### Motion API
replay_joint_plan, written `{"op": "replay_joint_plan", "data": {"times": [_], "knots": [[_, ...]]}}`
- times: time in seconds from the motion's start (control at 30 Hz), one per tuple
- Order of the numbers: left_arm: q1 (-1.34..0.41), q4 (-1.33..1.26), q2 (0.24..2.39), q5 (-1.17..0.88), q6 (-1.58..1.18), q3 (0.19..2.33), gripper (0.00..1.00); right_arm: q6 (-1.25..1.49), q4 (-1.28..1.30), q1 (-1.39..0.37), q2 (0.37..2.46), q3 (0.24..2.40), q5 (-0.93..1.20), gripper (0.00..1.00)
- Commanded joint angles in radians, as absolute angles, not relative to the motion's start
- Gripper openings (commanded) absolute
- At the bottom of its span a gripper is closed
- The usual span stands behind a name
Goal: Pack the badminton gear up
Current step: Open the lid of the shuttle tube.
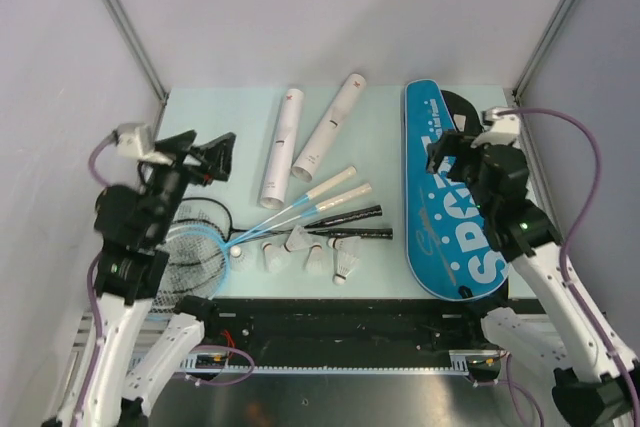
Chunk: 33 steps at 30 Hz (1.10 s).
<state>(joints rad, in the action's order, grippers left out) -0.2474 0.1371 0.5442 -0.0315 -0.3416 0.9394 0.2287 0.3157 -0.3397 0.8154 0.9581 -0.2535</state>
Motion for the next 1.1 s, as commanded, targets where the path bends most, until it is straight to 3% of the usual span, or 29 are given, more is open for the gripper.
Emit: {"op": "replay_joint_plan", "data": {"times": [0.0,0.23,0.47,0.83,1.07], "knots": [[-0.242,0.288,0.847,-0.144,-0.354,1.104,1.00,0.249,0.293,-0.405,0.911,1.000,-0.290,1.00],[-0.259,0.360,1.311,-0.184,-0.339,1.372,1.00,0.336,0.239,-0.403,1.153,1.040,-0.025,1.00],[-0.380,0.492,1.708,-0.058,-0.192,1.678,1.00,0.419,0.149,-0.388,1.310,1.054,0.181,1.00],[-0.525,0.572,2.133,0.178,0.046,1.957,1.00,0.440,0.089,-0.334,1.400,1.032,0.276,1.00],[-0.541,0.587,2.239,0.204,0.063,2.003,1.00,0.442,0.049,-0.302,1.407,0.982,0.298,1.00]]}}
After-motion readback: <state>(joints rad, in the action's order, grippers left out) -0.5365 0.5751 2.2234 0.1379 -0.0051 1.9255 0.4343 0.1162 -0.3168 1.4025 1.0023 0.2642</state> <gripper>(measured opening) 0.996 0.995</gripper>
